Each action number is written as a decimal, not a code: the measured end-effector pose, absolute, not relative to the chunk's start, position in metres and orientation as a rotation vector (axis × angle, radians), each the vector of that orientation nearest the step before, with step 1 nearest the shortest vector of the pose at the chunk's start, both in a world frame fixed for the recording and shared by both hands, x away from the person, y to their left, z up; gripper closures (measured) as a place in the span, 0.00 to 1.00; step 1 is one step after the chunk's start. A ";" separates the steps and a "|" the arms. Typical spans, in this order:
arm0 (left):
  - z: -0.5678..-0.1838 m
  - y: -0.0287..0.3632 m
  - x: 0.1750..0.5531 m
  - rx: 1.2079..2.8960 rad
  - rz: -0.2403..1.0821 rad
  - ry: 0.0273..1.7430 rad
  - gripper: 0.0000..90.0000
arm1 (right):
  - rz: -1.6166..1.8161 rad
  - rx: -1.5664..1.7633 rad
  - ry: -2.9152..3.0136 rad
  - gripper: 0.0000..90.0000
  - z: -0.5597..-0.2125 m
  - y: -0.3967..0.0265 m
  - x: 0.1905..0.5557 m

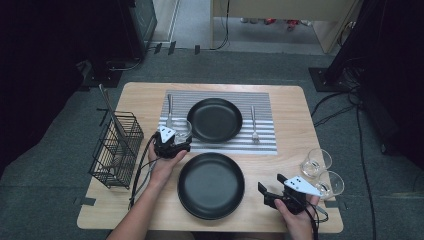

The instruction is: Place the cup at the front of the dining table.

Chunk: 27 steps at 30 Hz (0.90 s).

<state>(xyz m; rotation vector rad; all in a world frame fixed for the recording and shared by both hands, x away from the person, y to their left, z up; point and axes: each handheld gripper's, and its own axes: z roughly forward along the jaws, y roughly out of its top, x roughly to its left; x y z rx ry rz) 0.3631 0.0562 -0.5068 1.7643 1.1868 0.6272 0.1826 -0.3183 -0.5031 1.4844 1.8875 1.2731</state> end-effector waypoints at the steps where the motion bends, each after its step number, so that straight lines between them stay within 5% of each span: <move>1: -0.507 0.056 0.363 1.762 0.627 1.189 0.23 | 1.273 1.483 1.888 0.20 -0.503 -0.318 0.183; 8: -0.505 0.059 0.361 1.731 0.603 1.196 0.21 | 1.276 1.477 1.888 0.20 -0.503 -0.318 0.182; 18: -0.493 0.066 0.343 1.706 0.574 1.179 0.03 | 1.273 1.477 1.898 0.20 -0.504 -0.317 0.183; 27: -0.482 0.074 0.314 1.712 0.552 1.137 0.00 | 1.263 1.481 1.918 0.19 -0.506 -0.314 0.184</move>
